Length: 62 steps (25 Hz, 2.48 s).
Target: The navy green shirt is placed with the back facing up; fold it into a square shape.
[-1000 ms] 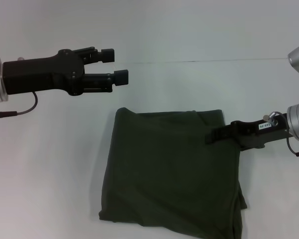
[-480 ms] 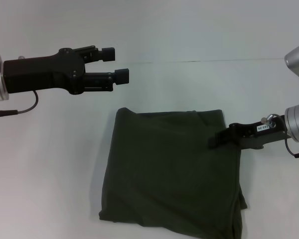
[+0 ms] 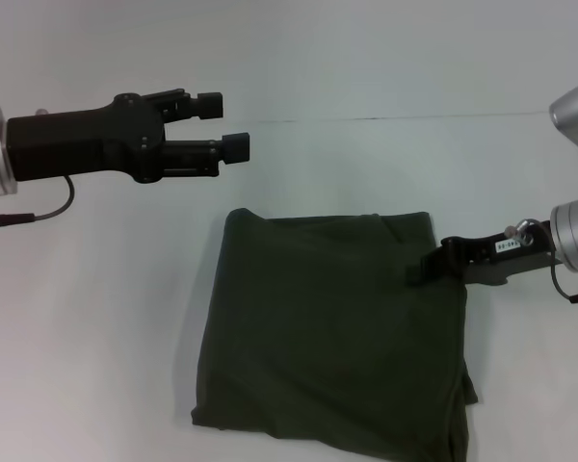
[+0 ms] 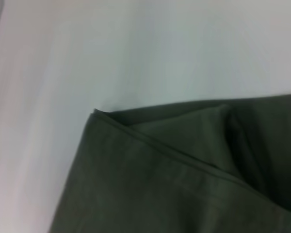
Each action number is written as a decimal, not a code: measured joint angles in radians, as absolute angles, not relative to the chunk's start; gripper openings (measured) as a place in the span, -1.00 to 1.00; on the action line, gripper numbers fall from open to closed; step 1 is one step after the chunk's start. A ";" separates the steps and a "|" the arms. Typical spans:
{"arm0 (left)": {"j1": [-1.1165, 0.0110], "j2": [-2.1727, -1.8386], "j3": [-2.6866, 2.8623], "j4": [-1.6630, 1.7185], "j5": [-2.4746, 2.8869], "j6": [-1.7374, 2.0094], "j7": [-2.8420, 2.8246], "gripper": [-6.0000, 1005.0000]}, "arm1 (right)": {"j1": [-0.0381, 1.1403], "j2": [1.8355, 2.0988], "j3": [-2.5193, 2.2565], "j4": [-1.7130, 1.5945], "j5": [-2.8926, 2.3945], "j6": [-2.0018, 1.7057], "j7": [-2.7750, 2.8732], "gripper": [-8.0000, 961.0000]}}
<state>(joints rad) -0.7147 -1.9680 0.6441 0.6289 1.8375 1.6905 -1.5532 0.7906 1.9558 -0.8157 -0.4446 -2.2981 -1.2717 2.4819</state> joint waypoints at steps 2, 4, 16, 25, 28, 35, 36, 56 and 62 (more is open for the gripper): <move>-0.713 -1.968 0.643 0.629 1.834 1.690 -1.553 0.83 | 0.788 1.956 -0.815 -0.477 -2.272 -1.296 2.481 -0.61; -0.712 -1.968 0.641 0.629 1.831 1.690 -1.555 0.83 | 0.786 1.957 -0.815 -0.519 -2.245 -1.319 2.483 -0.63; -0.710 -1.965 0.638 0.631 1.831 1.692 -1.561 0.83 | 0.851 1.929 -0.820 -0.595 -2.235 -1.317 2.531 -0.65; -0.706 -1.962 0.634 0.647 1.831 1.692 -1.563 0.83 | 0.868 1.931 -0.803 -0.600 -2.137 -1.397 2.592 -0.66; -0.705 -1.962 0.633 0.656 1.830 1.692 -1.566 0.83 | 0.868 1.925 -0.796 -0.601 -2.113 -1.385 2.596 -0.66; -0.706 -1.959 0.633 0.658 1.829 1.685 -1.572 0.83 | 0.879 1.898 -0.809 -0.541 -2.157 -1.222 2.609 -0.59; -0.706 -1.959 0.633 0.658 1.829 1.685 -1.572 0.83 | 0.884 1.898 -0.813 -0.527 -2.184 -1.198 2.614 -0.57; -0.712 -1.956 0.641 0.666 1.836 1.691 -1.583 0.83 | 0.890 1.916 -0.880 -0.641 -2.378 -1.103 2.572 0.38; -0.703 -1.956 0.642 0.666 1.848 1.702 -1.588 0.83 | 0.839 1.917 -0.847 -0.640 -2.374 -1.285 2.597 0.70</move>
